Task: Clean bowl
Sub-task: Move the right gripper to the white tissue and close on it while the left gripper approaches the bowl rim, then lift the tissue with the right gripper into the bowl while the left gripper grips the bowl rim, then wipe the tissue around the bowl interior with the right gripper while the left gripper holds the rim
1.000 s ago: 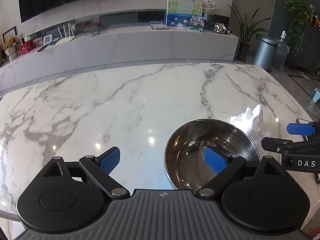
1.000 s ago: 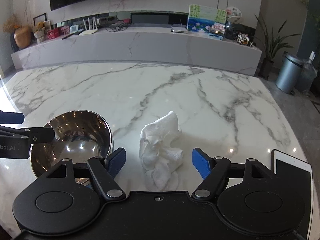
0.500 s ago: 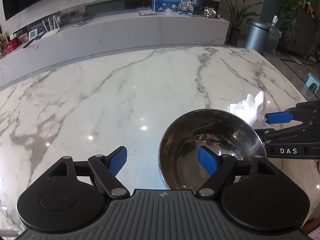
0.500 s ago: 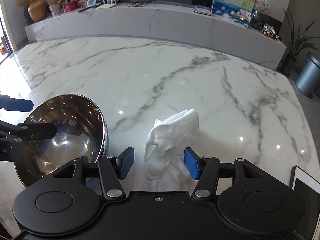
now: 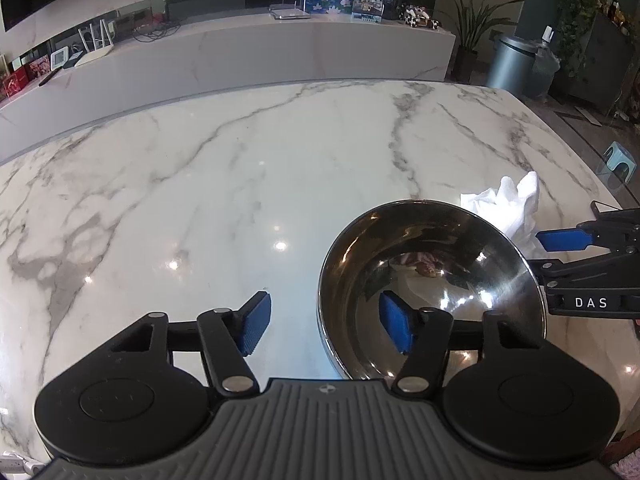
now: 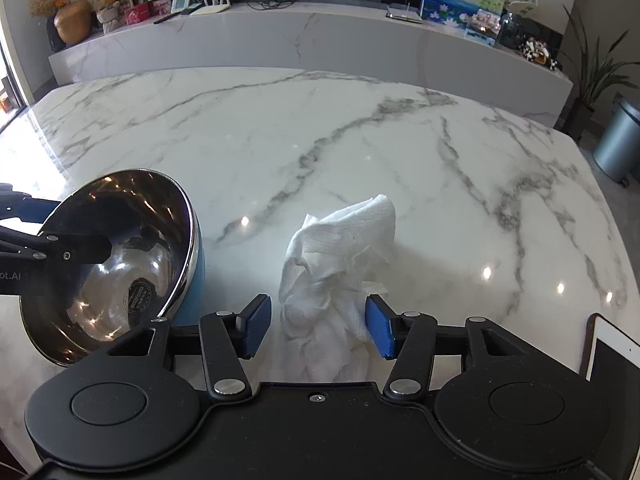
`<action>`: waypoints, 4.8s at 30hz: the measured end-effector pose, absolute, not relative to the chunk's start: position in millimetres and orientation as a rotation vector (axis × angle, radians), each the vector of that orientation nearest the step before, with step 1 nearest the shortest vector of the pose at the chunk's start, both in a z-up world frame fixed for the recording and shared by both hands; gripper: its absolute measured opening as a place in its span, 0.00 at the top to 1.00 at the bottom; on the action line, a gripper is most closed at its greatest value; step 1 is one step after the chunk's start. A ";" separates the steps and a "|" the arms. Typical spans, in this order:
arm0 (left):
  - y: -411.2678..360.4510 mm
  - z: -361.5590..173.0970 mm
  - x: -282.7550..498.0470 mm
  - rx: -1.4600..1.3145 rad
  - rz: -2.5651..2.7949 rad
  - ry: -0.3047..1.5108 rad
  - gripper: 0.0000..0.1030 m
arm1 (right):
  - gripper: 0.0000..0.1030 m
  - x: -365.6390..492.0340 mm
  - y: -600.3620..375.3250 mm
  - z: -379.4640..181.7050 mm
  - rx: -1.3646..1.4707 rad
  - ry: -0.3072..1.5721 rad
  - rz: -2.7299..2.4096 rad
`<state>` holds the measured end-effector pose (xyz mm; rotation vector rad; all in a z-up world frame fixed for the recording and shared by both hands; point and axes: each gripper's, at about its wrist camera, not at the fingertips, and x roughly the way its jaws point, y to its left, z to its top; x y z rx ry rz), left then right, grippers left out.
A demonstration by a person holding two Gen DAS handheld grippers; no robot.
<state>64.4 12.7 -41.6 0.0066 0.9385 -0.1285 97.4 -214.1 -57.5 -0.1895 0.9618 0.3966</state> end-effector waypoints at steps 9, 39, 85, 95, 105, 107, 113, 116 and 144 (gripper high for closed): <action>16.2 -47.8 67.5 0.015 -0.126 0.959 0.66 | 0.68 97.4 -211.9 -63.8 -0.220 0.959 0.378; 6.5 -41.2 66.1 0.042 -0.154 0.929 0.90 | 0.82 55.0 -203.7 17.5 -0.102 0.718 0.542; -30.4 -37.0 56.3 0.110 -0.221 0.867 0.86 | 0.81 51.0 -173.0 -44.4 -0.242 0.952 0.626; -48.2 -32.3 55.7 0.176 -0.231 0.833 0.87 | 0.70 51.5 -183.4 -41.9 -0.214 0.953 0.610; -48.7 -32.2 55.4 0.189 -0.236 0.842 0.87 | 0.65 51.0 -189.6 -30.7 -0.163 0.891 0.622; -49.2 -31.9 53.9 0.204 -0.242 0.842 0.87 | 0.65 52.0 -188.4 -32.4 -0.164 0.896 0.627; -51.4 -31.7 48.3 0.250 -0.261 0.840 0.86 | 0.75 54.6 -189.9 -34.5 -0.144 0.903 0.648; -50.6 -32.0 47.7 0.250 -0.263 0.841 0.86 | 0.81 53.7 -194.7 -28.9 -0.109 0.883 0.658; -55.5 -32.9 38.4 0.358 -0.309 0.770 0.86 | 0.86 77.2 -192.9 -30.1 0.062 0.852 0.673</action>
